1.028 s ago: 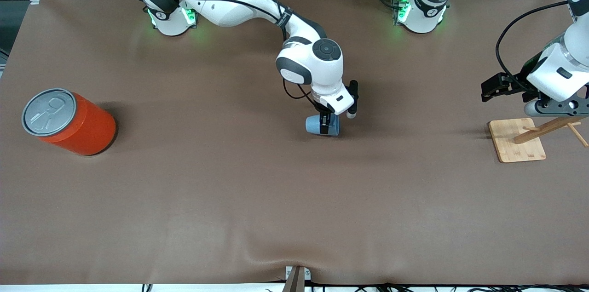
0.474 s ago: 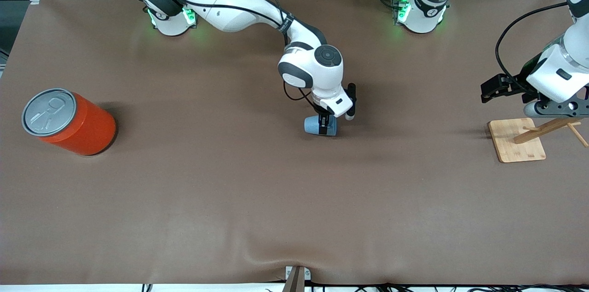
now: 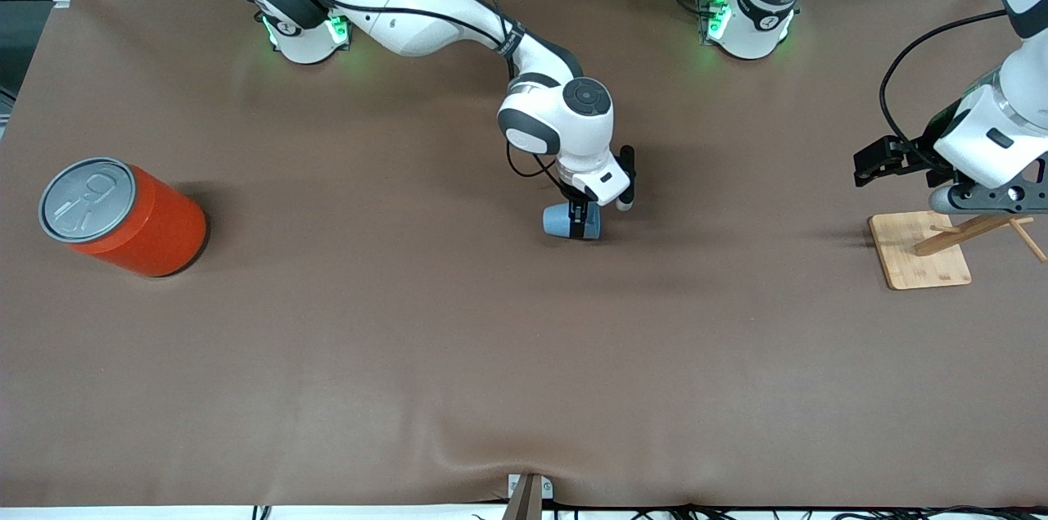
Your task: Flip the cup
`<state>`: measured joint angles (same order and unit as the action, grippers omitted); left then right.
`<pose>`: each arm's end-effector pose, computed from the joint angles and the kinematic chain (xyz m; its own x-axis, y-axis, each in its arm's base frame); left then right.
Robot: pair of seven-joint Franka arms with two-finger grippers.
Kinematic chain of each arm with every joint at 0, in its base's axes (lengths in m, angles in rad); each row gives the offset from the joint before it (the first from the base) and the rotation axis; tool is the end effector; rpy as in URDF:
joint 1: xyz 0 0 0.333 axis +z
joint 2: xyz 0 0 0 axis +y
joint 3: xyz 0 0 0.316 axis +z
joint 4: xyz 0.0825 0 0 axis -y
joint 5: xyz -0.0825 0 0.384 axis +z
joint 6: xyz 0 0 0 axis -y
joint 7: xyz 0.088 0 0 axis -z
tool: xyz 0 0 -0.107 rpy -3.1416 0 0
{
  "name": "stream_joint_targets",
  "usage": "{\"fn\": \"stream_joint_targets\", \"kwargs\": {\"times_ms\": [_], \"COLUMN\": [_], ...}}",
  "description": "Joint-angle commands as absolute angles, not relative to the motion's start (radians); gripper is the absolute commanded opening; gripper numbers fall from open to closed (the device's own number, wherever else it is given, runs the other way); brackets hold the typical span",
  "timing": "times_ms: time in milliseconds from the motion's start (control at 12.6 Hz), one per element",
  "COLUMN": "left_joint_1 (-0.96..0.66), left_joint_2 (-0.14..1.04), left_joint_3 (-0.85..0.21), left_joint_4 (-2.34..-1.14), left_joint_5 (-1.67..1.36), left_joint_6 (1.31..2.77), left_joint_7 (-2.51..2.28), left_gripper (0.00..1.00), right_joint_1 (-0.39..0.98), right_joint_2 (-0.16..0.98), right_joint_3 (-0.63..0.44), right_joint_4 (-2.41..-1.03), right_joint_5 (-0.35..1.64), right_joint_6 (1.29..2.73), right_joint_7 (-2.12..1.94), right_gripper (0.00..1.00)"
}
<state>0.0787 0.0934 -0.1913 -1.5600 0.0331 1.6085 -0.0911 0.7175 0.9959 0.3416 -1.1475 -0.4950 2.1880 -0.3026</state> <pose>0.5810 -0.0574 0.5806 0.9989 -0.0226 -0.0416 -0.0234 -0.9995 -0.0191 0.4649 0.6215 0.2186 0.0980 0.9943 0.0429 0.9812 -0.1037 0.1626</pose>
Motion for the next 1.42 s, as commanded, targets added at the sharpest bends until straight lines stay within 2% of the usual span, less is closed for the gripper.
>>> {"fn": "stream_joint_targets", "kwargs": {"times_ms": [0, 316, 553, 712, 1107, 1344], "left_joint_1": [0.083, 0.097, 0.107, 0.113, 0.061, -0.014], "left_joint_2": [0.101, 0.182, 0.291, 0.388, 0.557, 0.566], "left_joint_3": [-0.196, -0.195, -0.196, -0.199, -0.210, -0.213], "left_joint_4": [-1.551, -1.539, -1.502, -1.496, -1.497, -1.517], "left_joint_5": [0.051, 0.045, 0.037, 0.017, -0.115, -0.237], "left_joint_6": [1.617, 1.649, 1.782, 1.907, 2.195, 2.212], "left_joint_7": [-0.084, -0.086, -0.083, -0.083, 0.045, 0.038], "left_gripper": [1.00, 1.00, 1.00, 1.00, 1.00, 1.00], "right_joint_1": [0.721, 0.712, 0.712, 0.692, 0.525, 0.386], "right_joint_2": [1.005, 0.982, 0.934, 0.890, 0.858, 0.806], "right_joint_3": [0.337, 0.341, 0.351, 0.405, 0.563, 0.612], "right_joint_4": [-1.117, -1.117, -1.117, -1.115, -1.104, -1.104], "right_joint_5": [-0.520, -0.511, -0.503, -0.502, -0.508, -0.505], "right_joint_6": [2.180, 2.172, 2.108, 2.022, 1.867, 1.832], "right_joint_7": [-0.275, -0.276, -0.279, -0.281, -0.273, -0.273], "right_gripper": [1.00, 1.00, 1.00, 1.00, 1.00, 1.00]}}
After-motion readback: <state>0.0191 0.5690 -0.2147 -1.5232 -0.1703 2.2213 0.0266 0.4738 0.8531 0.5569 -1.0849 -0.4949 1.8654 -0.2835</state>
